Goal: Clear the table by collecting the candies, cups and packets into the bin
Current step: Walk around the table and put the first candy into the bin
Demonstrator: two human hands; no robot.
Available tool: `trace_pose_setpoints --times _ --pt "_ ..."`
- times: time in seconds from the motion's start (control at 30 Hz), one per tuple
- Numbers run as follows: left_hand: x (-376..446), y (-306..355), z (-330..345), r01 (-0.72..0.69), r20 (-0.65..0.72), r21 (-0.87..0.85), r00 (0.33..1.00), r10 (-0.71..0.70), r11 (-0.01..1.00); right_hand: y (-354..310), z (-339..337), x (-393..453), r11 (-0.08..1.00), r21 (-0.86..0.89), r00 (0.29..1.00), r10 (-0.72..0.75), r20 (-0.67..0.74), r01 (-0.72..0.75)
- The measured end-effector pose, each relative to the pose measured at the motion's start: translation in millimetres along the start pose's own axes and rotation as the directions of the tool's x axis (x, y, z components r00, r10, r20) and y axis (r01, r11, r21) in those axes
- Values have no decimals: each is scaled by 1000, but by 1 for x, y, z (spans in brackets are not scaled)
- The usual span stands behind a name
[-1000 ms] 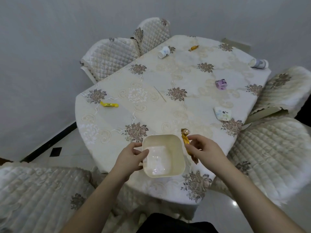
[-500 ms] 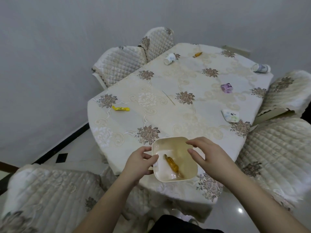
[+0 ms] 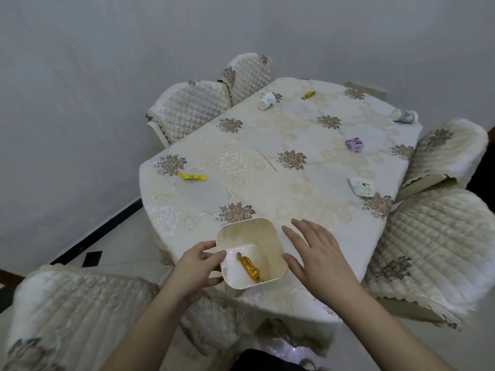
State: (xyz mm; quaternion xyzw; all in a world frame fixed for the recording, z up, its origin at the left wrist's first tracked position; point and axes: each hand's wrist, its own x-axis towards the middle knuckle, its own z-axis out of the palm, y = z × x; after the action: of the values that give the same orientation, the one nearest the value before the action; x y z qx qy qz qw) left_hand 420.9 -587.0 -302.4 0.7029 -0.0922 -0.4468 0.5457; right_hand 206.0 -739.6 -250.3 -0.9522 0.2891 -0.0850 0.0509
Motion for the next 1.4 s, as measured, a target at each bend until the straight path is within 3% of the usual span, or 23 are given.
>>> trace_pose_setpoints --times 0.27,0.43,0.77,1.03,1.4 --pt "-32 -13 -4 -16 -115 -17 993 14 1000 0 5 -10 1000 8 998 -16 66 15" --pt "-66 -19 6 -36 -273 -53 962 20 998 4 11 -11 991 62 986 -127 111 120" --pt "-154 -50 17 -91 -559 -160 829 -15 983 -15 10 -36 950 120 946 -302 122 288" --pt "-250 -94 -18 -142 -730 -245 678 -86 959 -88 5 -59 831 164 827 -551 110 532" --pt "-372 -144 -74 -284 -798 -298 599 -74 911 -206 -19 -114 670 223 685 -729 18 708"
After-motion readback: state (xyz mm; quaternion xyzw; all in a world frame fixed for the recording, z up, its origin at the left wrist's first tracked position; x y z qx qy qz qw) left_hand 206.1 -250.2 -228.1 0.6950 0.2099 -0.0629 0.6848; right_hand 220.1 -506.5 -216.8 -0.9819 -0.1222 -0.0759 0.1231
